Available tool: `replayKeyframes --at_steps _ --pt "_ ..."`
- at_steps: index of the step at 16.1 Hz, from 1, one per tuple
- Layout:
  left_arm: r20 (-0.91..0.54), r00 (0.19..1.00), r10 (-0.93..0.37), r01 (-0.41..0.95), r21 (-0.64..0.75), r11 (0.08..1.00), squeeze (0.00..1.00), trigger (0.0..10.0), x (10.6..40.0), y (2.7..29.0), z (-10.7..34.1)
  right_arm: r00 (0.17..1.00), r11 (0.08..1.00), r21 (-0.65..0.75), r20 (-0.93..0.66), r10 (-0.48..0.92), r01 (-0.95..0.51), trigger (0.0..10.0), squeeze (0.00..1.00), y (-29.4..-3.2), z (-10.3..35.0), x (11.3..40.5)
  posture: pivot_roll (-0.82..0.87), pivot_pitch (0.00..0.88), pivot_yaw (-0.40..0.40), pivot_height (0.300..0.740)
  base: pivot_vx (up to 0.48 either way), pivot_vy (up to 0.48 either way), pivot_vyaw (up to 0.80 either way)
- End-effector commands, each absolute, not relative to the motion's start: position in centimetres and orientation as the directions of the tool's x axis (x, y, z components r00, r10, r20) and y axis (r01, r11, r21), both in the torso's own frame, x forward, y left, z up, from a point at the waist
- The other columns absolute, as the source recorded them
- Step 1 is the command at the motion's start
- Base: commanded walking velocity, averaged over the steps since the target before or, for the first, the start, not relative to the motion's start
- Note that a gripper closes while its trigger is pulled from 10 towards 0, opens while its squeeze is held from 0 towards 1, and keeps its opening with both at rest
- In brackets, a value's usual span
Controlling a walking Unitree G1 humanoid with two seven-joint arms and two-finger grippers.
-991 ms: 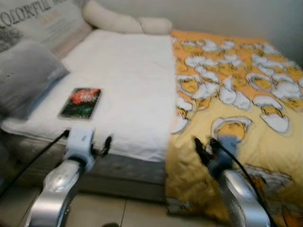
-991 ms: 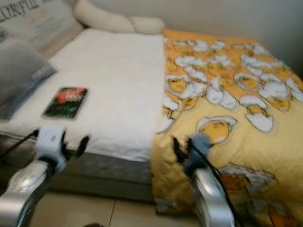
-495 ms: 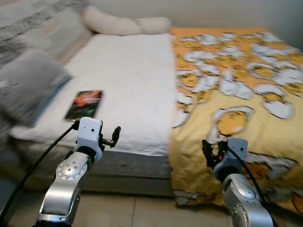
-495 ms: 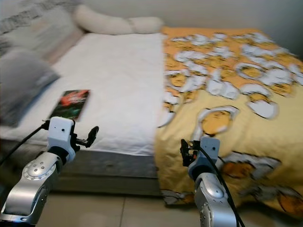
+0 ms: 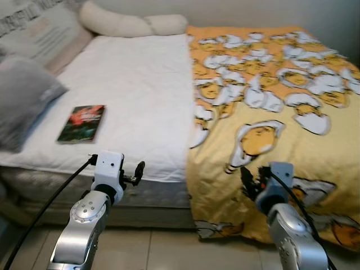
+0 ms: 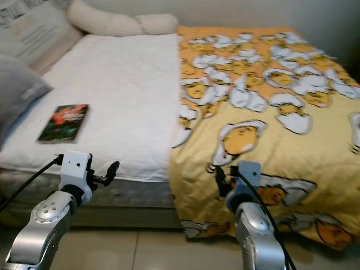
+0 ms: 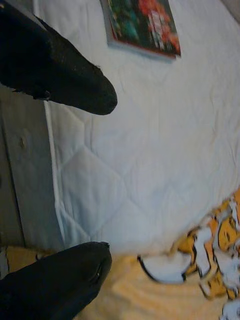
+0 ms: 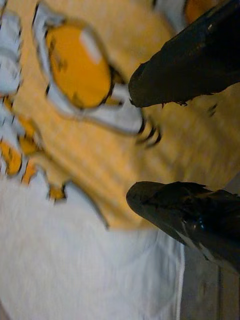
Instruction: Clean up the room
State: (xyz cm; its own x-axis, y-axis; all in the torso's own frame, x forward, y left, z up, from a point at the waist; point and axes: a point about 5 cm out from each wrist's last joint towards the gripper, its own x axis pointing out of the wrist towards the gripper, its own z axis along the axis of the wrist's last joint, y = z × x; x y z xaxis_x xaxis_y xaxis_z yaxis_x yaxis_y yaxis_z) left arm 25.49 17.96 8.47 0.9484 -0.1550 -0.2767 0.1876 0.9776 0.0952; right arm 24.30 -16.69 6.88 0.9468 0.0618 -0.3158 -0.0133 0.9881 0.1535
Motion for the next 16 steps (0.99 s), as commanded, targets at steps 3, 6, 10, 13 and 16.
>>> replayKeyframes --at_steps 3,6,10,13,16 --pt "-0.257 0.955 -0.146 0.18 0.114 0.977 0.73 10.0 25.3 18.4 9.0 0.934 0.981 0.194 -0.345 0.095 -0.028 10.0 0.0 -15.9 6.3 24.8 0.01 0.0 -0.003 0.74 0.0 0.0 0.0" --pt "-0.263 0.955 -0.138 0.175 0.124 0.977 0.72 10.0 25.2 18.6 8.9 0.929 0.976 0.215 -0.359 0.09 -0.012 10.0 0.0 -15.7 5.9 25.0 0.02 0.0 -0.016 0.74 0.0 0.0 0.0" --pt "-0.265 0.956 -0.129 0.168 0.132 0.977 0.6 10.0 25.9 18.9 9.2 0.926 0.972 0.233 -0.37 0.072 0.017 10.0 0.0 -15.8 5.6 25.4 0.01 0.0 0.008 0.74 0.0 0.0 0.0" --pt "-0.265 0.955 -0.133 0.177 0.148 0.973 0.52 10.0 26.0 18.9 9.3 0.924 0.972 0.232 -0.375 0.071 0.019 10.0 0.0 -15.7 5.5 25.3 0.04 0.0 0.001 0.74 0.0 0.0 0.0" --pt "-0.266 0.958 -0.104 0.149 0.156 0.976 0.16 10.0 25.1 19.5 9.5 0.912 0.972 0.233 -0.392 0.119 -0.026 10.0 0.0 -14.9 5.1 25.9 0.11 0.0 -0.042 0.74 0.0 0.0 0.0"
